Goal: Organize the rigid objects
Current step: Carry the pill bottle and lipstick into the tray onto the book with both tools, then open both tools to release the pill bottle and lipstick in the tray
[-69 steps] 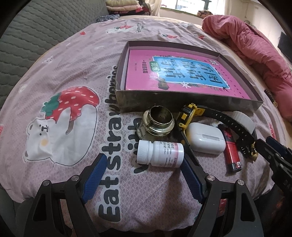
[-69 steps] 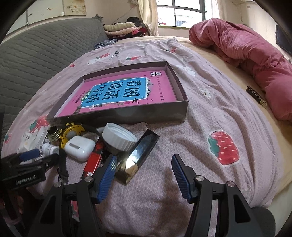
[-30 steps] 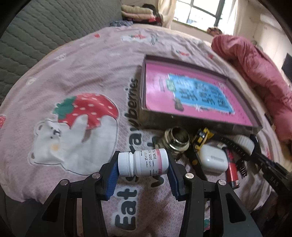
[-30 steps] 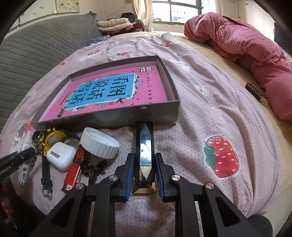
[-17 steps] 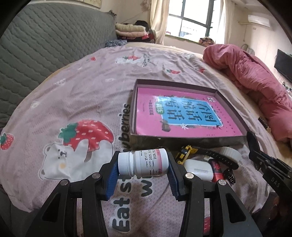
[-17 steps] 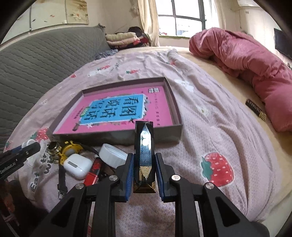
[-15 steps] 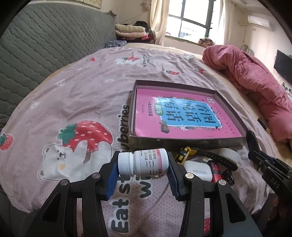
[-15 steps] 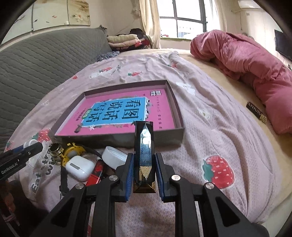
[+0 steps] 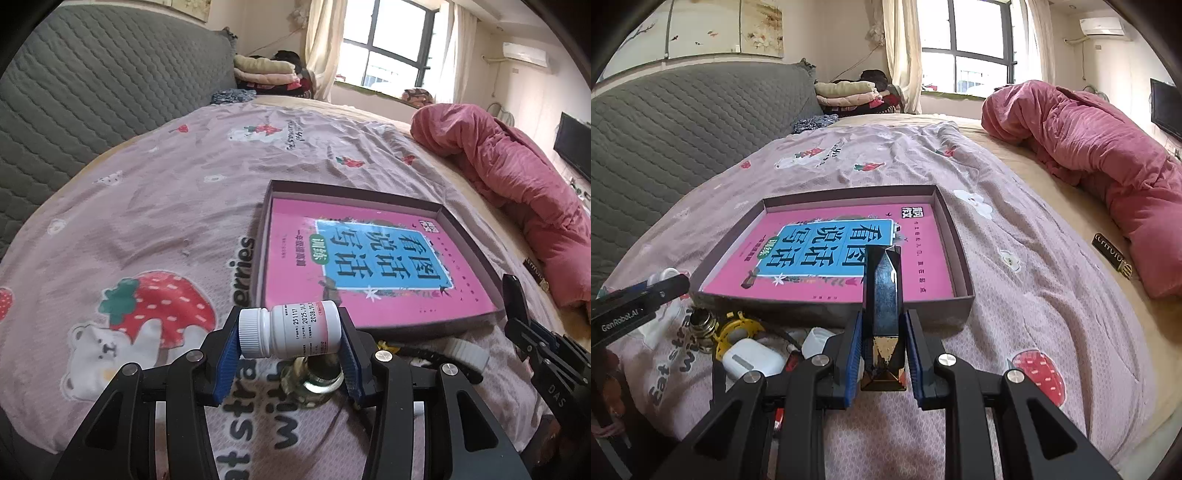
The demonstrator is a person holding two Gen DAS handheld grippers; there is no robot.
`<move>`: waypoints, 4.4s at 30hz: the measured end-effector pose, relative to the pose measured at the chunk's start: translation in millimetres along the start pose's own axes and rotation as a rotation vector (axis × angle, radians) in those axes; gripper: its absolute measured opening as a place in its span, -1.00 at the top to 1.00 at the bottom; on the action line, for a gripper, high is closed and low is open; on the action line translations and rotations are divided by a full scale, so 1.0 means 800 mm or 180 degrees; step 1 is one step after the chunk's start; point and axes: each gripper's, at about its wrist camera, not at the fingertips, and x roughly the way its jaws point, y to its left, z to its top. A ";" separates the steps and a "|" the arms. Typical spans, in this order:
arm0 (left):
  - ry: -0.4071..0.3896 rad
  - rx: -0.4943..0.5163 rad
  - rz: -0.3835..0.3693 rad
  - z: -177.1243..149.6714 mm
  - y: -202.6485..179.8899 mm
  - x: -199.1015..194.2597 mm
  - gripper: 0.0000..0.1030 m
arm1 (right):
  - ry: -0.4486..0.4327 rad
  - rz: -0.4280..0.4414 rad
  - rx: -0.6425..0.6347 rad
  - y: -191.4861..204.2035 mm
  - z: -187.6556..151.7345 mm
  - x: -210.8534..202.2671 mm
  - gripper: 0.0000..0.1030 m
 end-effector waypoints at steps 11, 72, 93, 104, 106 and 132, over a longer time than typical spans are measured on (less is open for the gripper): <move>-0.0139 0.0075 0.0016 0.034 -0.017 0.035 0.05 | -0.0092 -0.0142 -0.0081 -0.002 0.018 0.006 0.55; 0.0337 0.0336 0.0071 0.043 -0.040 0.135 0.05 | 0.0459 -0.0531 -0.0053 -0.016 0.046 0.112 0.55; 0.0337 0.0418 0.0116 0.038 -0.046 0.135 0.01 | 0.0400 -0.0564 0.0097 -0.025 0.046 0.093 0.54; 0.0341 0.0384 0.0059 0.039 -0.041 0.130 -0.07 | 0.0320 -0.0612 0.0140 -0.030 0.047 0.077 0.43; 0.0334 0.0329 0.0031 0.041 -0.037 0.129 -0.09 | 0.0307 -0.0618 0.0154 -0.032 0.046 0.073 0.43; 0.0134 0.0217 -0.0197 0.042 -0.022 0.087 -0.25 | 0.0200 -0.0554 0.0137 -0.035 0.032 0.032 0.17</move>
